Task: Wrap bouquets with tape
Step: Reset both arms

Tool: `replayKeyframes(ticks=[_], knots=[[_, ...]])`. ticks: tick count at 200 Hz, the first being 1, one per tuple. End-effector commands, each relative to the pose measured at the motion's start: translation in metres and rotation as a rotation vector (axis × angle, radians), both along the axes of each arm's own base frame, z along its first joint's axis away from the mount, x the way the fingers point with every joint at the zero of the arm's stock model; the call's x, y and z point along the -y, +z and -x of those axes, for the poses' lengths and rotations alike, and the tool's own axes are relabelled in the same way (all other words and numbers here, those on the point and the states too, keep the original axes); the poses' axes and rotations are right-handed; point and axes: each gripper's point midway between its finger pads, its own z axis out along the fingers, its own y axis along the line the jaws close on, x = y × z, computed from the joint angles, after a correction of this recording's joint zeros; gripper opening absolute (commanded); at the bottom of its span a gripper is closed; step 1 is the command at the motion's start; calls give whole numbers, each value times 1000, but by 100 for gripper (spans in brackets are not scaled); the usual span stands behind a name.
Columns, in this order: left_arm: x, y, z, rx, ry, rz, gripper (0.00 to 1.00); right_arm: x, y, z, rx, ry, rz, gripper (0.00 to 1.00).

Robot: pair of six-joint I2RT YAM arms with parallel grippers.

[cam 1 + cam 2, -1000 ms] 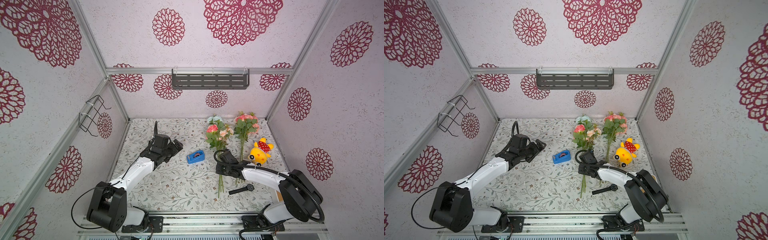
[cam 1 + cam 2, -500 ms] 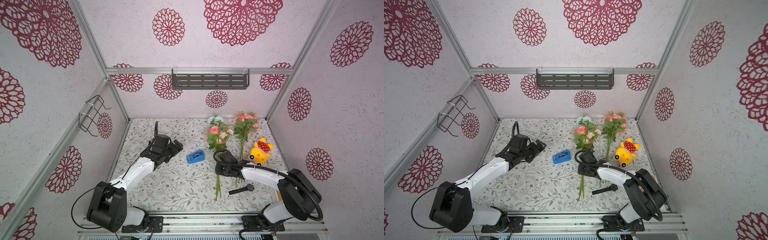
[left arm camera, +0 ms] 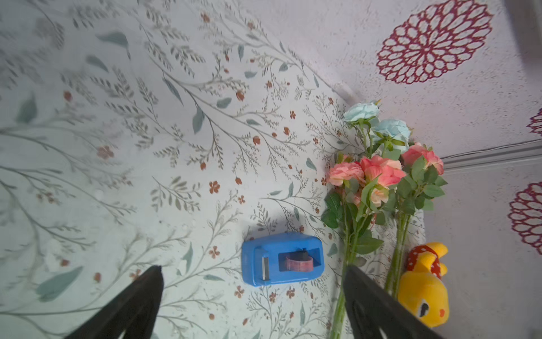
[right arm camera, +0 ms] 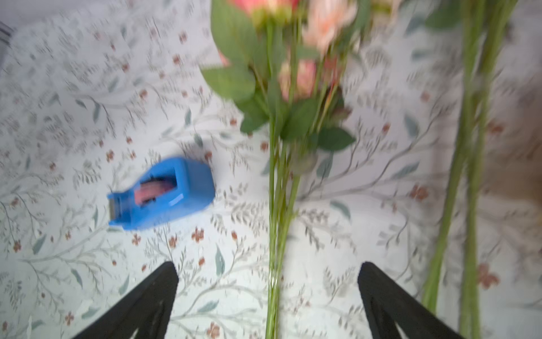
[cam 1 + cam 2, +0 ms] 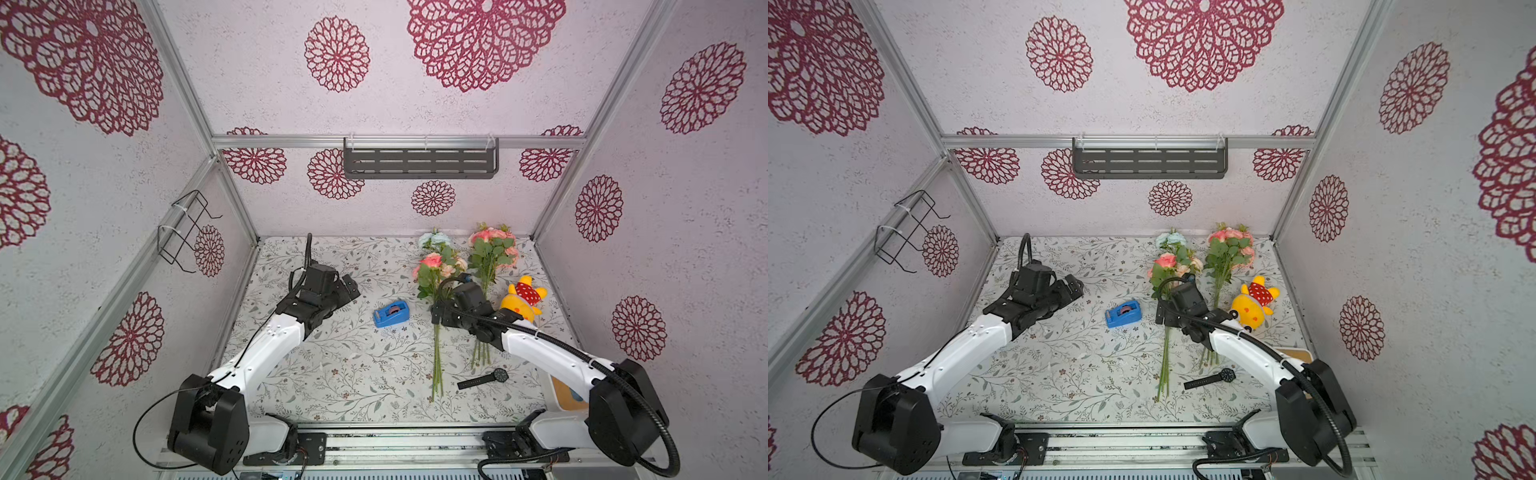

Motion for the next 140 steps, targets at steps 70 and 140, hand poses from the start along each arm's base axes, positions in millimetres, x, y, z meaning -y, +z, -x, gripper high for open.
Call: replayKeyframes(ticks=[70, 140], knots=[[-169, -1, -5, 158, 325, -617, 98, 205, 44, -50, 491, -405, 378, 94], [-179, -51, 0, 246, 298, -616, 98, 207, -40, -40, 490, -354, 321, 92]])
